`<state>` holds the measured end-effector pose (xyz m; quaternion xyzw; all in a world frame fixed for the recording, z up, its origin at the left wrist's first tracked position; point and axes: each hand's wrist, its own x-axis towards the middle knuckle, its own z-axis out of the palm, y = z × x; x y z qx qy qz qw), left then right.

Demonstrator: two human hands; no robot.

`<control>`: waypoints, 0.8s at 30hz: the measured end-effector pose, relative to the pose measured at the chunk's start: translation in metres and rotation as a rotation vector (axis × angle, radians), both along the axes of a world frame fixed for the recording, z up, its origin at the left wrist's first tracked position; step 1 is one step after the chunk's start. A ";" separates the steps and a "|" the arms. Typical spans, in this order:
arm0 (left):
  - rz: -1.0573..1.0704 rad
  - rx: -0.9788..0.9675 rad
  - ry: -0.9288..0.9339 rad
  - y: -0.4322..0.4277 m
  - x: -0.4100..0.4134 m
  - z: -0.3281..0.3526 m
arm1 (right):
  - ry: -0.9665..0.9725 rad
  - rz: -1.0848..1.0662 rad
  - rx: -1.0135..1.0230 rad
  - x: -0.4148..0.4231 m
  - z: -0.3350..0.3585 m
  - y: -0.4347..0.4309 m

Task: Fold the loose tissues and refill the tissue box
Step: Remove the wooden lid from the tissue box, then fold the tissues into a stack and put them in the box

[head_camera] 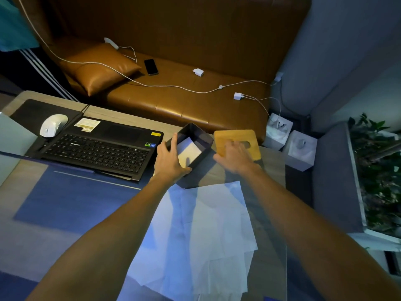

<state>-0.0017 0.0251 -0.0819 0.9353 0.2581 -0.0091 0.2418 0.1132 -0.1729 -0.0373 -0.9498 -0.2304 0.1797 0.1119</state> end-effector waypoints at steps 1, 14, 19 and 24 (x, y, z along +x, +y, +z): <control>0.006 0.007 -0.001 -0.001 0.001 -0.001 | 0.006 -0.038 -0.004 0.000 -0.007 -0.005; 0.147 0.209 0.115 -0.047 0.002 -0.005 | 0.073 0.064 -0.363 0.000 -0.084 -0.012; 0.206 0.171 0.104 -0.059 0.005 -0.003 | -0.066 0.245 -0.405 -0.003 -0.088 -0.002; 0.213 0.137 0.118 -0.063 0.007 0.001 | -0.151 0.311 -0.448 -0.007 -0.088 0.000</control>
